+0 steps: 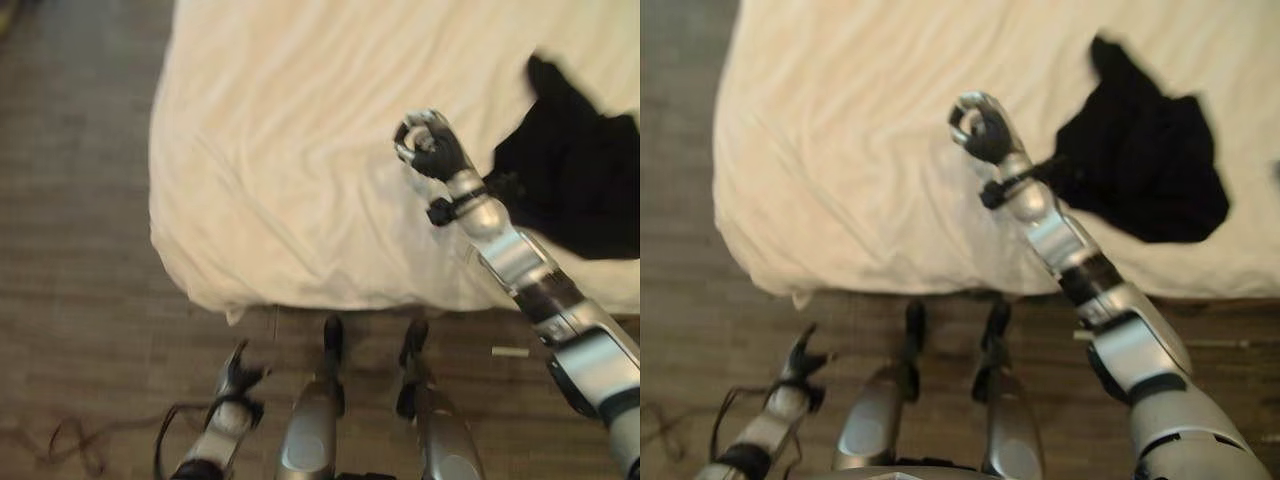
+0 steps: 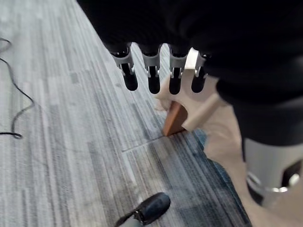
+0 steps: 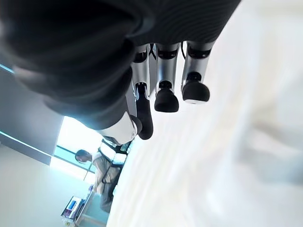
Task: Tidy up the quilt and then pick up the clothes from the bed and put them into the laundry hamper.
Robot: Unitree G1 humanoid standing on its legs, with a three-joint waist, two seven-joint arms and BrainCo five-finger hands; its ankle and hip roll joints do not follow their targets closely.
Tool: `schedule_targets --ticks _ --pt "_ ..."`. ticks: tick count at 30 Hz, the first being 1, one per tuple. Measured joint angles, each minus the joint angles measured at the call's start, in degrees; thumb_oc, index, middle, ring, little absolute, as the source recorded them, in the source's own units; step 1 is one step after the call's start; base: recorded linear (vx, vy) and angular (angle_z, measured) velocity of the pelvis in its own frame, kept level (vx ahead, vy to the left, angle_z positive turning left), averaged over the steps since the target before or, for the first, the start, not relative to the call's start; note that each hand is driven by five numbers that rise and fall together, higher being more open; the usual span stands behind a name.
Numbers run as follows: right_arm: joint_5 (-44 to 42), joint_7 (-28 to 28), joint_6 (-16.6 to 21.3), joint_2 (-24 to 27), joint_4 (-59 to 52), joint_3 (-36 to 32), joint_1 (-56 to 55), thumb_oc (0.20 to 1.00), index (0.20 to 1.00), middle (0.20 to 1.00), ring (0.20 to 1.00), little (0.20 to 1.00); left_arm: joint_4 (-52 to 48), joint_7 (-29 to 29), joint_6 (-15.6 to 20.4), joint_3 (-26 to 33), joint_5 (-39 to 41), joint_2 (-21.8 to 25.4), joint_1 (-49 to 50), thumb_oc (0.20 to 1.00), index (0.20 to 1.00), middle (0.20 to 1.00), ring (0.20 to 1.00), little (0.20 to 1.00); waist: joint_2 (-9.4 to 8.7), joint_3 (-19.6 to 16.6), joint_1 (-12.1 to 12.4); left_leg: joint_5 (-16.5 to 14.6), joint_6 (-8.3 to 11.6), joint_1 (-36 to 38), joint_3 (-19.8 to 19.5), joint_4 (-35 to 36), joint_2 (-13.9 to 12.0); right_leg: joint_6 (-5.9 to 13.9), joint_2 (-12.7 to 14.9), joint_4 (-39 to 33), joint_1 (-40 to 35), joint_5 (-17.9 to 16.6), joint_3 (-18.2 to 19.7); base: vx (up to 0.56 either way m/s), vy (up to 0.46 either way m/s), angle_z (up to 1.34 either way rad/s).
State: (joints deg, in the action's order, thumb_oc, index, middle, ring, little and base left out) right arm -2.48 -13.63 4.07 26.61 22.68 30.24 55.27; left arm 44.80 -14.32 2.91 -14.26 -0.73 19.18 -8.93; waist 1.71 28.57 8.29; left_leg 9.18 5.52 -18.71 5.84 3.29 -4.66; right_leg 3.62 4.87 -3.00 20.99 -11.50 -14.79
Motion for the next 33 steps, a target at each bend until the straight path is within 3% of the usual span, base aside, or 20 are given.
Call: schedule_targets --ticks 3,5,10,12,13,15,16,18,20,22,23,24,25,27,30,31,33 --pt "-0.26 -1.68 1.78 -6.92 3.07 2.21 2.99 0.200 0.200 0.200 0.200 0.200 7.05 -1.79 0.26 -2.41 1.32 -1.22 -6.69 1.000 1.000 1.000 1.000 1.000 0.09 3.33 -0.34 -0.52 0.31 -4.86 0.01 -2.49 -0.34 -0.75 0.02 1.88 4.59 0.18 -0.27 -0.16 -0.005 0.02" --pt "-0.33 -2.06 3.43 -10.87 4.43 3.03 5.22 0.200 0.200 0.200 0.200 0.200 15.99 -2.86 -0.77 -2.57 3.02 -2.43 -11.24 1.000 1.000 1.000 1.000 1.000 -0.26 3.62 -1.43 -1.69 0.23 -6.95 0.07 -5.32 -0.63 -2.69 0.19 4.59 6.87 0.72 0.09 -0.07 -0.024 -0.10" --pt "-2.23 1.55 3.05 -13.65 2.41 8.71 1.25 0.200 0.200 0.200 0.200 0.200 19.21 -4.05 -1.63 -2.19 3.01 -2.99 -13.54 1.000 1.000 1.000 1.000 1.000 -0.80 3.53 -3.30 -3.55 0.34 -5.35 0.01 -7.52 -1.27 -4.47 -0.11 6.56 5.25 2.04 0.38 0.00 -0.015 -0.02" --pt "-8.98 5.32 3.03 -14.54 -1.04 9.60 -5.44 0.200 0.200 0.200 0.200 0.200 19.25 -3.85 -2.01 -2.10 2.97 -3.13 -13.48 1.000 1.000 1.000 1.000 1.000 -0.99 3.44 -3.52 -3.76 0.23 -2.32 0.03 -7.08 -1.55 -4.50 -0.38 6.13 2.13 2.06 0.44 0.11 -0.033 0.00" --pt "-14.76 10.56 2.62 -14.70 -2.61 13.95 -11.57 0.200 0.200 0.200 0.200 0.200 19.23 -3.63 -2.19 -1.65 2.89 -3.00 -12.61 1.000 1.000 1.000 1.000 1.000 -1.55 3.01 -3.43 -4.54 0.53 1.26 0.03 -6.48 -1.74 -3.92 -0.65 5.20 -1.58 2.86 0.50 0.15 -0.032 0.00" --pt "-22.19 16.96 -0.92 -13.53 -5.42 18.97 -18.00 0.200 0.200 0.200 0.200 0.200 19.38 -2.00 -2.59 0.58 2.17 -3.21 -11.54 1.000 1.000 1.000 1.000 1.000 -1.86 2.94 -3.12 -4.92 0.41 6.49 0.02 -5.59 -1.88 -3.94 -1.09 3.09 -7.65 3.19 -0.10 0.19 -0.014 0.11" --pt "-25.47 21.46 -3.64 -12.97 -5.42 23.10 -24.33 0.200 0.200 0.200 0.200 0.200 19.24 -1.30 -2.73 0.71 2.03 -2.91 -8.26 1.000 1.000 1.000 1.000 1.000 -2.77 -0.62 -3.15 -5.40 0.87 8.94 -0.29 -5.00 -1.99 -3.41 -1.29 2.19 -10.38 3.91 -0.45 0.23 0.019 0.14" --pt "-29.31 24.84 -4.90 -11.84 -8.35 23.46 -32.14 0.200 0.200 0.200 0.200 0.200 19.13 -0.64 -2.96 3.46 1.79 -2.94 -4.01 1.000 1.000 1.000 1.000 1.000 -3.91 -5.30 -2.94 -6.01 1.29 10.36 -0.12 -3.48 -1.94 -3.40 -1.48 1.31 -11.33 4.58 -0.39 0.14 0.027 0.02" --pt "-30.30 25.30 -4.38 -11.39 -9.50 21.12 -35.32 0.200 0.200 0.200 0.200 0.200 19.43 -0.52 -3.57 3.56 1.78 -2.68 -1.59 1.000 1.000 1.000 1.000 1.000 -4.67 -7.14 -3.28 -6.03 1.14 10.70 0.10 -3.07 -1.75 -3.42 -1.26 0.99 -11.34 4.60 -0.15 0.13 0.036 -0.11" --pt "-31.69 24.56 -4.41 -9.56 -12.86 13.65 -38.37 0.200 0.200 0.200 0.200 0.200 19.57 0.21 -3.93 4.06 1.69 -2.86 0.59 1.000 1.000 1.000 1.000 1.000 -5.09 -7.60 -4.05 -5.92 0.82 11.90 1.19 -2.06 -1.38 -3.14 -1.13 0.22 -11.88 4.40 0.76 0.08 0.035 -0.26" --pt "-32.80 23.36 -3.50 -7.05 -20.02 6.46 -38.55 0.200 0.200 0.200 0.200 0.200 19.87 1.26 -4.52 5.70 1.69 -3.41 3.31 1.000 1.000 1.000 1.000 1.000 -5.04 -8.92 -5.23 -5.13 0.35 13.10 2.18 -0.10 -1.14 -2.17 -0.91 -1.53 -12.61 3.73 1.04 -0.05 0.021 -0.30" --pt "-33.24 22.98 -2.90 -6.84 -20.87 4.89 -38.10 0.200 0.200 0.200 0.200 0.200 20.19 1.30 -4.73 5.72 1.71 -3.50 3.68 1.000 1.000 1.000 1.000 1.000 -4.94 -9.35 -5.58 -5.10 0.36 12.97 2.45 0.08 -1.12 -2.02 -0.81 -1.56 -12.36 3.63 1.05 -0.08 0.012 -0.34" --pt "-34.12 20.95 1.03 -7.31 -23.14 -0.82 -34.23 0.200 0.200 0.200 0.200 0.200 20.30 1.81 -4.68 4.24 1.61 -3.87 5.04 1.000 1.000 1.000 1.000 1.000 -4.27 -9.98 -6.83 -4.63 0.06 11.98 3.00 0.54 -0.83 -1.68 -0.54 -1.48 -10.84 3.38 1.21 -0.30 0.024 -0.19" --pt "-34.06 18.86 3.98 -6.54 -23.49 -1.63 -28.90 0.200 0.200 0.200 0.200 0.200 17.58 1.89 -4.66 1.38 1.69 -4.08 3.81 1.000 1.000 1.000 1.000 1.000 -3.12 -10.08 -7.38 -3.27 -0.11 8.54 3.10 -0.34 -0.69 -0.49 -0.38 -0.72 -7.16 1.51 1.21 -0.27 0.030 -0.07" --pt "-33.82 14.56 5.90 -7.15 -19.46 -2.81 -22.71 0.200 0.200 0.200 0.200 0.200 14.48 1.73 -3.37 -2.45 1.91 -3.98 -0.60 1.000 1.000 1.000 1.000 1.000 -1.93 -8.68 -6.59 -3.79 -0.39 0.42 3.15 -4.92 -0.61 -1.21 0.30 2.71 0.60 1.21 1.94 -0.19 -0.008 -0.02" --pt "-33.25 10.80 7.28 -7.99 -13.35 -4.55 -19.51 0.200 0.200 0.200 0.200 0.200 16.15 1.02 -3.06 -5.43 2.88 -4.65 -6.13 1.000 1.000 1.000 1.000 1.000 -1.08 -6.82 -6.75 -4.98 -0.52 -5.26 3.00 -10.20 -0.83 -1.80 0.80 5.75 5.20 1.18 2.34 -0.07 0.017 -0.07" --pt "-31.05 7.67 7.58 -7.26 -7.43 -5.78 -17.36 0.200 0.200 0.200 0.200 0.200 16.91 2.17 -2.66 -5.43 2.88 -5.08 -11.66 1.000 1.000 1.000 1.000 1.000 -0.98 -2.33 -7.10 -6.55 -0.55 -9.46 3.15 -14.27 -1.03 -2.61 1.26 8.85 9.23 1.70 3.01 -0.07 0.088 -0.11"
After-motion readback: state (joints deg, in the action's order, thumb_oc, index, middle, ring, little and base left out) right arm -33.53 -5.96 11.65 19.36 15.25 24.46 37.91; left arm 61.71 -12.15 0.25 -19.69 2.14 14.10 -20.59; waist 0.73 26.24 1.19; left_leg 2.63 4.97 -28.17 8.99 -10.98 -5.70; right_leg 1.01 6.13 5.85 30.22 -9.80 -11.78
